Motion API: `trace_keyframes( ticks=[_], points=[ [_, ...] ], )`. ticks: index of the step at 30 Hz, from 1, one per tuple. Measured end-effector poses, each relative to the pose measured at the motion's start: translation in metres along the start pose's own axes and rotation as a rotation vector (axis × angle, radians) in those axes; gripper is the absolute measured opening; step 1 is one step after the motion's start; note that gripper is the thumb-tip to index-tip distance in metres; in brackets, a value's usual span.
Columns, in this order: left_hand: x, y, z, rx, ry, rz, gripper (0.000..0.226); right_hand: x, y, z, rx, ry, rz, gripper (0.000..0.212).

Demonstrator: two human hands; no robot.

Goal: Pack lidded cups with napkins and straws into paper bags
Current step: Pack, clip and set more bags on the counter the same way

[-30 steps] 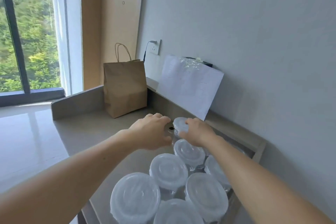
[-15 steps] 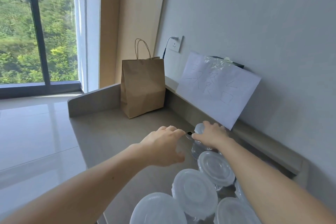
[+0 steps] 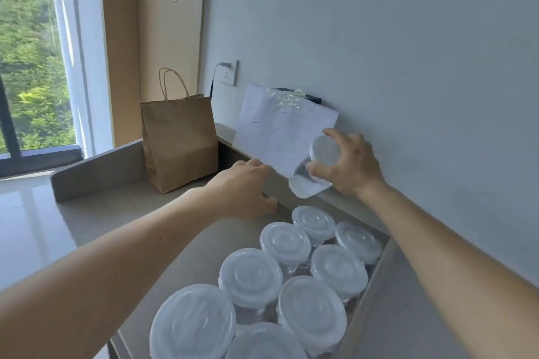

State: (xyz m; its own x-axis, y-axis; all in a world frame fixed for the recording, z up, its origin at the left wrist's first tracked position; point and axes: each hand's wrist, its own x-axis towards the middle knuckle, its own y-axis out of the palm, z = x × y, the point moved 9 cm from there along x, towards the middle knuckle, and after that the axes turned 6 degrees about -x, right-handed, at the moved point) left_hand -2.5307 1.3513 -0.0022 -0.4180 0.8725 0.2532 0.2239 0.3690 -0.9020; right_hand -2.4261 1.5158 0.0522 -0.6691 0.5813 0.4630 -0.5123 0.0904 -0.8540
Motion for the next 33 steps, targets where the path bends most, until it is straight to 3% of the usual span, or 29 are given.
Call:
trace_keyframes(
  ticks=[8, 18, 25, 33],
  points=[
    [-0.005, 0.043, -0.17, -0.012, 0.223, 0.075, 0.061, -0.13, -0.128, -0.134, -0.077, 0.189, -0.03, 0.09],
    [-0.086, 0.215, -0.358, -0.055, 0.365, 0.383, 0.066, -0.371, -0.139, -0.291, -0.149, 0.444, 0.162, 0.085],
    [-0.162, 0.335, -0.408, -0.08, 0.364, 0.588, 0.06, -0.498, -0.095, -0.34, -0.119, 0.554, 0.268, 0.085],
    [-0.256, 0.442, -0.379, 0.009, 0.307, 0.838, 0.065, -0.589, -0.047, -0.361, -0.07, 0.684, 0.31, 0.085]
  ],
)
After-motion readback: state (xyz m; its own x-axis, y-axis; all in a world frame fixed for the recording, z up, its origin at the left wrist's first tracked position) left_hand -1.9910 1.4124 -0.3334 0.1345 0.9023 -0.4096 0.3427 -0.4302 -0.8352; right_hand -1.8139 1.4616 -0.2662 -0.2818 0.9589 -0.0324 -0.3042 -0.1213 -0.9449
